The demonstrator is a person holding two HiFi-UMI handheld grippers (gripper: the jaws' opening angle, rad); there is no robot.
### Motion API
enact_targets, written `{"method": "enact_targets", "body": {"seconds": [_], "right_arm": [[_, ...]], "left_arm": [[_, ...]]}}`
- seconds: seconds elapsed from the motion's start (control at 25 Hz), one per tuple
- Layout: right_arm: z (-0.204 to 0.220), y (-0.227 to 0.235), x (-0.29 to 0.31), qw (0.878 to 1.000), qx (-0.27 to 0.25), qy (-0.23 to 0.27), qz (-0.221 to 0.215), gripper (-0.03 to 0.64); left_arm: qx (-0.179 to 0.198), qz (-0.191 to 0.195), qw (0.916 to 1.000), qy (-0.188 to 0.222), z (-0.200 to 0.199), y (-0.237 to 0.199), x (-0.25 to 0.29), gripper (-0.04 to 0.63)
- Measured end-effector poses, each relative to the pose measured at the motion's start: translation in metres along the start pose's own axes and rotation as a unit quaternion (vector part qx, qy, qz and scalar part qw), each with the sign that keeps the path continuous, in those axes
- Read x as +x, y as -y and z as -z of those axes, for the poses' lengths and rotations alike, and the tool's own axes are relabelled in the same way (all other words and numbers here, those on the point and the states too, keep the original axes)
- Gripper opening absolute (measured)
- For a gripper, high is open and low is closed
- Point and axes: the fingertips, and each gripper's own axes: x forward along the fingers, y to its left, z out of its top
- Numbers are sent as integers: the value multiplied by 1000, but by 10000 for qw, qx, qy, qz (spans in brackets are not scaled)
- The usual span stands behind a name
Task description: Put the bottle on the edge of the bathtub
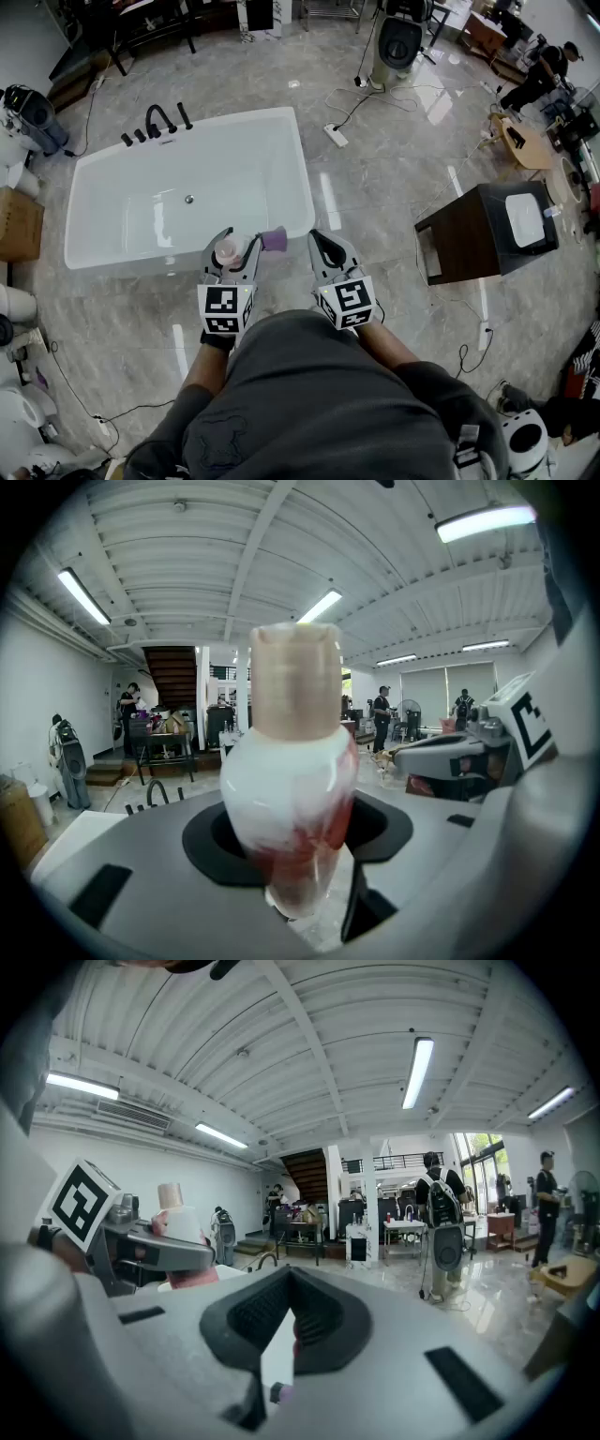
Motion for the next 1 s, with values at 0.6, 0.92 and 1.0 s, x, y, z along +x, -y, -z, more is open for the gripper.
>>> {"method": "enact_targets", "body": {"seconds": [0.6,0.92,1.0], "right_arm": [[11,30,-6,9995,304,-54,-59,2],[39,54,-3,9986,331,-305,-293,2],[43,57,2,9982,351,-360,-329,2]], "left_arm": [[-7,-194,9996,-195,5,8,1,224],[-216,-478,9981,-335,20,19,8,224],[-236,-491,9978,-365,21,18,13,224]]}}
